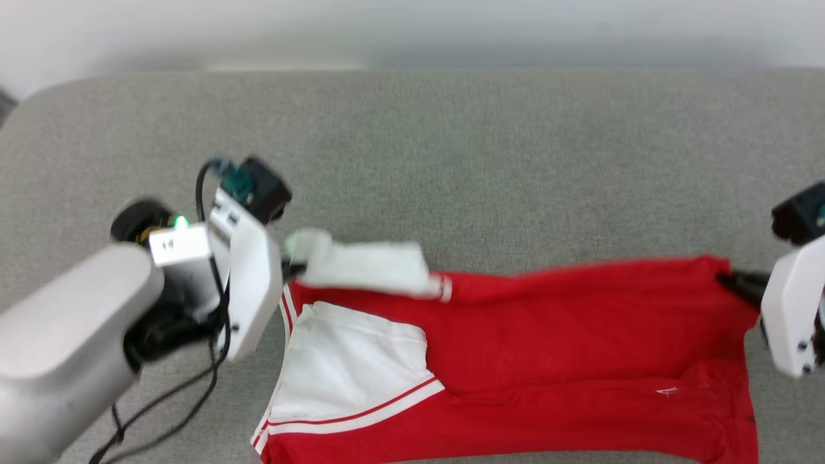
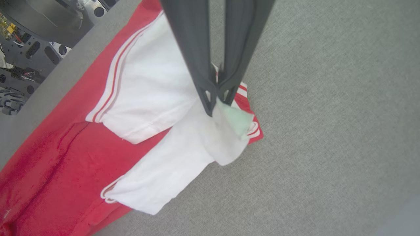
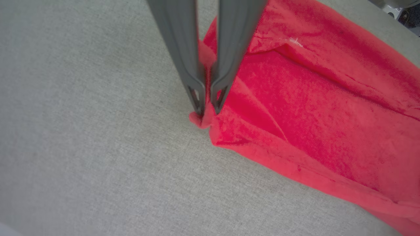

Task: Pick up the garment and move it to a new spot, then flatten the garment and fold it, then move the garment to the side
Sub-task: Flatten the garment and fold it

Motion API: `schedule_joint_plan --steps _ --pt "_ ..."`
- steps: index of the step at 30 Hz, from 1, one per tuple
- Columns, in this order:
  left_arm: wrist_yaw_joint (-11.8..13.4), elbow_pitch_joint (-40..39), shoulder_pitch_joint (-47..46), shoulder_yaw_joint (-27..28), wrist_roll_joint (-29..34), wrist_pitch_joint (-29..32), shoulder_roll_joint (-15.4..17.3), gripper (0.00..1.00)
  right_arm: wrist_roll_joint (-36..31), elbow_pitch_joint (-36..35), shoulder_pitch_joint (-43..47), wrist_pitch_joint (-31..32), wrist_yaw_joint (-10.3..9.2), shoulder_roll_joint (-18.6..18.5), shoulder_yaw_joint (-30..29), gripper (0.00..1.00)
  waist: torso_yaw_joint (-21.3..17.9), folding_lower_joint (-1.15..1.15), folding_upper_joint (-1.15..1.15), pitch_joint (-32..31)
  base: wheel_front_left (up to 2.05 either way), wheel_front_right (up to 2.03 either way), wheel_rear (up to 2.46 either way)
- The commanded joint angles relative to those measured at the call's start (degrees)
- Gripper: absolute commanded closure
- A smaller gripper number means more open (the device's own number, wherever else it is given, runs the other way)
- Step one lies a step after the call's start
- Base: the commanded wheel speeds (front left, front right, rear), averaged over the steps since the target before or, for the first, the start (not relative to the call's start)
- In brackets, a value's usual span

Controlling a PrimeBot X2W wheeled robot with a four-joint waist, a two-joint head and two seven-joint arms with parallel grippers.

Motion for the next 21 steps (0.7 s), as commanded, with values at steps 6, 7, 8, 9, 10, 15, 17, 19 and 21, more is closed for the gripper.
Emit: schedule_joint_plan --steps 6,7,8,9,10,15,17,19,21 --pt "2.68 -3.95 8.72 -1.72 -2.25 -1.72 3.73 1.00 0.92 -2.94 7.48 -0.05 -0.02 -0.80 0.26 1.00 -0.23 0.01 0.00 -3.34 0.00 0.00 0.00" --pt "3.02 -4.30 9.96 -2.12 -2.40 -2.10 4.03 1.00 0.96 -3.13 8.59 0.23 -0.02 -0.88 0.19 1.00 -0.23 0.01 0.00 -3.48 0.00 0.00 0.00" --pt "3.34 -4.49 11.13 -2.48 -2.78 -2.43 4.23 1.00 1.02 -3.31 9.66 0.37 -0.02 -0.89 0.08 1.00 -0.22 0.01 0.00 -3.54 0.00 0.00 0.00" --pt "3.62 -4.65 12.24 -2.65 -3.26 -3.03 4.43 1.00 0.96 -3.52 10.47 0.43 -0.02 -0.78 -0.09 1.00 -0.31 0.01 0.00 -3.49 0.00 0.00 0.00" --pt "3.83 -4.48 13.14 -2.73 -3.49 -3.60 4.62 1.00 0.76 -3.45 11.33 0.48 -0.03 -0.65 -0.29 1.00 -0.40 0.01 0.00 -3.39 0.00 0.00 0.00" --pt "4.86 -2.64 17.56 -3.54 -4.46 -6.55 3.22 1.00 1.14 -2.08 15.54 0.62 -0.02 1.26 -0.23 1.00 -0.52 0.01 0.00 -2.69 0.00 0.00 0.00" --pt "4.70 -0.91 18.89 -4.08 -4.48 -7.56 2.60 1.00 1.02 -1.04 16.28 -0.22 -0.02 2.29 -0.16 1.00 -0.65 0.01 0.00 -2.34 0.00 0.00 0.00" --pt "5.01 0.20 19.72 -4.10 -4.69 -8.82 1.67 1.00 0.98 -0.10 16.92 -1.11 -0.02 3.37 -0.07 1.00 -0.77 0.01 0.00 -2.16 0.00 0.00 0.00" --pt "5.35 1.00 20.18 -3.49 -4.14 -11.08 1.17 0.00 0.78 0.46 16.95 -2.39 -0.02 4.04 -0.32 0.25 -0.89 0.01 0.00 -2.27 0.00 0.00 0.00"
